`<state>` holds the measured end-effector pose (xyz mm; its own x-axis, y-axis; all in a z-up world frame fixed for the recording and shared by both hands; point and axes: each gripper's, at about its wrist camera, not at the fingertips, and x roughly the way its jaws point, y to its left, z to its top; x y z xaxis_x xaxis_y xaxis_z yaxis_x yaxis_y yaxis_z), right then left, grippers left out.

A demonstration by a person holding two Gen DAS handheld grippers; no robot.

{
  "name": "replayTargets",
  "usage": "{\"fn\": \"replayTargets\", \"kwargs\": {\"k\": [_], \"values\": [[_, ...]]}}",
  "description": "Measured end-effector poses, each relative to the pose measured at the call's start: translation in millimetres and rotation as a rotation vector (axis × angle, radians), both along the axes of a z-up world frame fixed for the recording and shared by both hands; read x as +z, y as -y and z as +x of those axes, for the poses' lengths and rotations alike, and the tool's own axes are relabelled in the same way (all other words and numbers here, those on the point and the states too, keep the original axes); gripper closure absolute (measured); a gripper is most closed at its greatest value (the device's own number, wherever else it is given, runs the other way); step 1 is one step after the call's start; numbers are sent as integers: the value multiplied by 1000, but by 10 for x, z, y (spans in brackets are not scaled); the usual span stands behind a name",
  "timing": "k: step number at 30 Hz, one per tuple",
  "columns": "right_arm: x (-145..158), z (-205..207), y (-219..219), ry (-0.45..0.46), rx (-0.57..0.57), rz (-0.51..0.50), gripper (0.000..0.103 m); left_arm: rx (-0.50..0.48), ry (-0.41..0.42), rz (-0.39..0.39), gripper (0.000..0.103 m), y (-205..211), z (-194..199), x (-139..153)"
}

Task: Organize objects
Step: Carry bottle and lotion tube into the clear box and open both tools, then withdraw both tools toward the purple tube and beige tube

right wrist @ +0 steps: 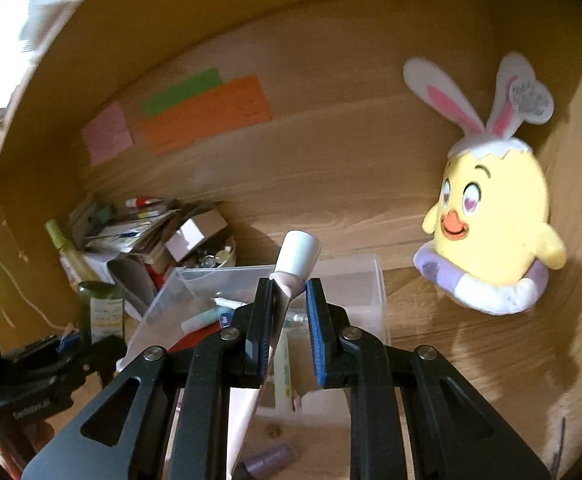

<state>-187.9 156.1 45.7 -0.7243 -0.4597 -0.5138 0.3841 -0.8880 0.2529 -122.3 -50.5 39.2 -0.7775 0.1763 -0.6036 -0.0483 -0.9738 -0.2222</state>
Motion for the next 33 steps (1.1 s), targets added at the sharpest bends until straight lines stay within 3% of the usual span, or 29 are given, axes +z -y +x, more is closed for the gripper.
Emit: {"fn": "replayTargets", "kwargs": {"k": [16,28,31,33], "values": [[-486,-456,161,126,-38,53,88,-21,101,1,61,-8,-404,-355],[-503,-413,301,138,-8,123,87,-52,66,13,61,-38,-285,-259],[-408,-307,293,118,10,115,78,-57,54,5,61,-58,-207,-196],[-338,-195,287,90,17,120,64,-57,43,-4,61,-71,-157,-160]]}}
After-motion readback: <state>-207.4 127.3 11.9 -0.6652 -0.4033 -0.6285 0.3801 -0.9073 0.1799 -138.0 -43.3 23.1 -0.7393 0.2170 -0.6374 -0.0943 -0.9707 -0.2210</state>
